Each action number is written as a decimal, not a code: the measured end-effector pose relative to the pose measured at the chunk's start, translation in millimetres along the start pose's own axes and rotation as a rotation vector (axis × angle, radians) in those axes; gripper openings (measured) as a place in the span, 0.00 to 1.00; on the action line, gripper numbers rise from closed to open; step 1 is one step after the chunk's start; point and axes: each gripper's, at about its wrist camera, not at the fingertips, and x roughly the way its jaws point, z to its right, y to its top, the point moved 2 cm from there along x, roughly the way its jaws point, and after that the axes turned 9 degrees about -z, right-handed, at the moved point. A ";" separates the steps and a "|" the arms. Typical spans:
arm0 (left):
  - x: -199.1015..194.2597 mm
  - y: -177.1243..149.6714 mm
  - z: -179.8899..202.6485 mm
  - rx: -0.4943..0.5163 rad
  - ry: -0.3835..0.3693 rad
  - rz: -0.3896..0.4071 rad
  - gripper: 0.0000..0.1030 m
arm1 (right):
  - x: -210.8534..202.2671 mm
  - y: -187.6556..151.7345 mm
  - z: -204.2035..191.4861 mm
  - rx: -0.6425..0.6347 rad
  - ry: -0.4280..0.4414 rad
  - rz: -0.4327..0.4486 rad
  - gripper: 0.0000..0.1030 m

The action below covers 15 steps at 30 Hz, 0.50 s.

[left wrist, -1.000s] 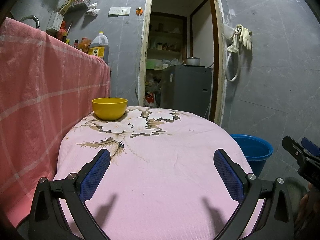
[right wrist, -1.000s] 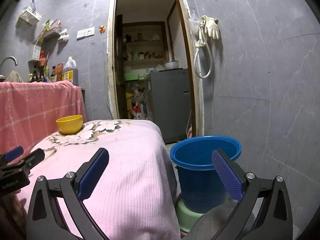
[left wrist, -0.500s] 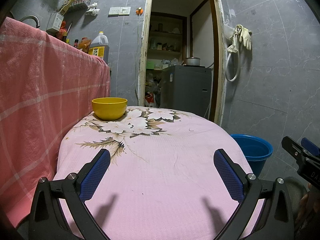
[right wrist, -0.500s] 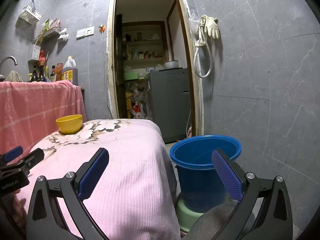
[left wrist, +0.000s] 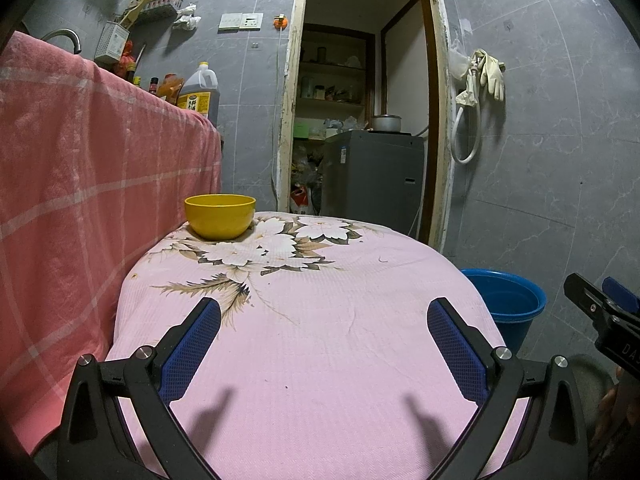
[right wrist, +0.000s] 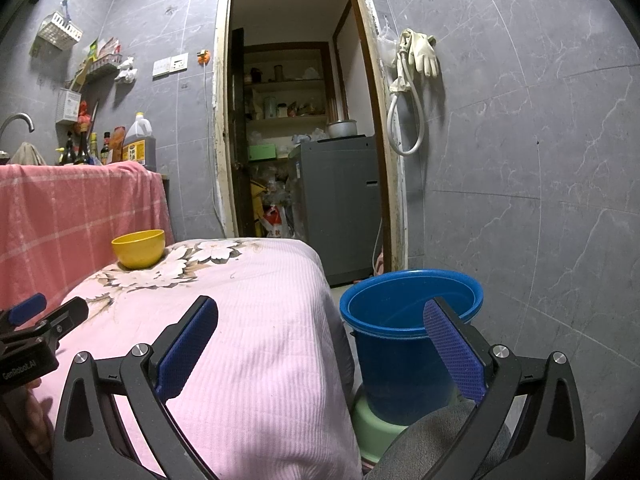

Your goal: Collect trash

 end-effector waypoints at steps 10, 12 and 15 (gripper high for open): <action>0.8 -0.8 0.8 -0.004 0.003 -0.001 0.98 | -0.3 -0.3 -1.5 0.002 -0.001 -0.001 1.00; 1.0 -0.8 0.2 -0.006 0.005 -0.002 0.98 | -0.3 -0.3 -1.5 0.002 -0.001 -0.001 1.00; 1.9 -1.2 0.1 -0.010 0.006 -0.003 0.98 | -1.0 -0.3 -1.6 0.003 -0.001 0.001 1.00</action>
